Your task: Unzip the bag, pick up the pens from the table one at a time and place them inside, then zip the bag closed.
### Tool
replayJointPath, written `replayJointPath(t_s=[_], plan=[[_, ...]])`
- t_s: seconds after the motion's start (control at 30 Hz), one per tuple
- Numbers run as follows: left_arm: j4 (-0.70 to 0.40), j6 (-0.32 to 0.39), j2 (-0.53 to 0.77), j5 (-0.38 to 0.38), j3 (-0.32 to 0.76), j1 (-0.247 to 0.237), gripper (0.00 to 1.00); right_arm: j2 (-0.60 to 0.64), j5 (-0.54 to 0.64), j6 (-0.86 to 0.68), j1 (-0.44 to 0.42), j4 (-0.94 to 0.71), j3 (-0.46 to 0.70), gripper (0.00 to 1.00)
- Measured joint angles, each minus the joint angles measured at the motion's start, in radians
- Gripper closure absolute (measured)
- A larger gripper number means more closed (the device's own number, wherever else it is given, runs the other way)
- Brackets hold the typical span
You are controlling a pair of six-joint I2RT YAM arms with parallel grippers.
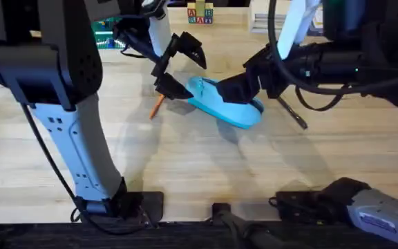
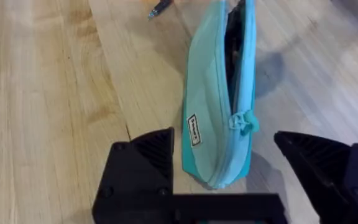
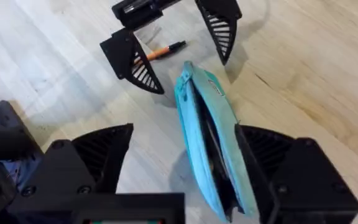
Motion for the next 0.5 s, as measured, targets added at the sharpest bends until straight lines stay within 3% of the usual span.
replayJointPath(t_s=[0.2,0.5], plan=[[-0.027,0.000,-0.022,-0.006,0.000,0.021,0.006,-0.027,0.028,0.000,0.000,-0.013,0.000,0.004],[-0.132,0.000,-0.232,-0.062,0.010,0.056,0.006,-0.115,0.063,-0.003,0.000,-0.081,0.000,0.004]])
